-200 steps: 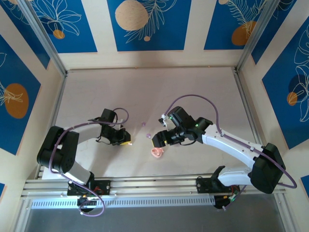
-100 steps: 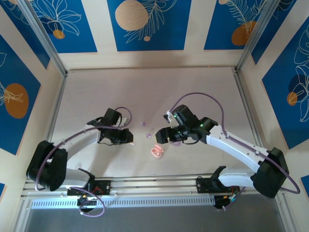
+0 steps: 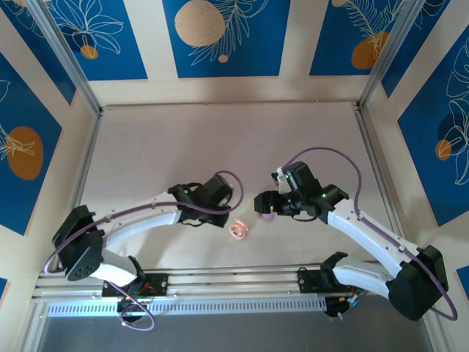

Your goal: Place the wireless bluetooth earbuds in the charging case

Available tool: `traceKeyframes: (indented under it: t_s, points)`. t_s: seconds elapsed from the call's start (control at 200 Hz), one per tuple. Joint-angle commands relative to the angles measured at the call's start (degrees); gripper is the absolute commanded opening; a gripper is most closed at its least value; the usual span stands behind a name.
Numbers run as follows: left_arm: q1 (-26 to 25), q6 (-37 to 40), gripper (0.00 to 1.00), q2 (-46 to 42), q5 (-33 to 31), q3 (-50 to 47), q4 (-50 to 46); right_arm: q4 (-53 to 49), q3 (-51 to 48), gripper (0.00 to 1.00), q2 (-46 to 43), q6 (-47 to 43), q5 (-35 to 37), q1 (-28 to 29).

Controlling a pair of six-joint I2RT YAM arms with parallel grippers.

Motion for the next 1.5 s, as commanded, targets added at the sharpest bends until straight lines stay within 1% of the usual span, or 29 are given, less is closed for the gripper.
traceKeyframes:
  t_s: [0.0,0.185,0.275,0.405,0.515,0.615,0.985,1.496]
  points:
    - [-3.46,3.4,0.09,3.15,-6.86,3.43,-2.15,-0.88,-1.6,0.71,-2.01,1.43,-2.07,-1.5]
    - [-6.28,6.96,0.09,6.38,-9.13,3.99,0.62,-1.33,-3.79,0.71,-4.98,1.52,-4.37,-4.23]
    - [-6.98,8.89,0.09,7.2,-10.28,3.96,1.61,-0.33,-5.58,0.71,-7.0,1.03,-7.95,-5.47]
    - [-7.65,11.2,0.09,8.08,-12.57,3.68,2.32,1.73,-8.8,0.71,-12.12,0.18,-11.82,-5.35]
    - [-7.74,12.31,0.09,8.87,-12.73,3.57,2.97,1.45,-10.16,0.71,-15.04,-0.72,-13.54,-5.35]
    - [-8.39,13.26,0.09,9.67,-11.77,3.29,4.29,0.92,-10.96,0.71,-16.34,-0.94,-13.87,-5.26]
    - [-10.55,17.31,0.08,9.33,-13.78,0.78,6.33,0.73,-11.82,0.71,-16.57,-0.76,-13.38,-5.35]
    - [-10.9,20.09,0.06,11.55,-14.49,-0.49,8.04,0.65,-11.03,0.71,-16.07,-0.68,-13.25,-5.44]
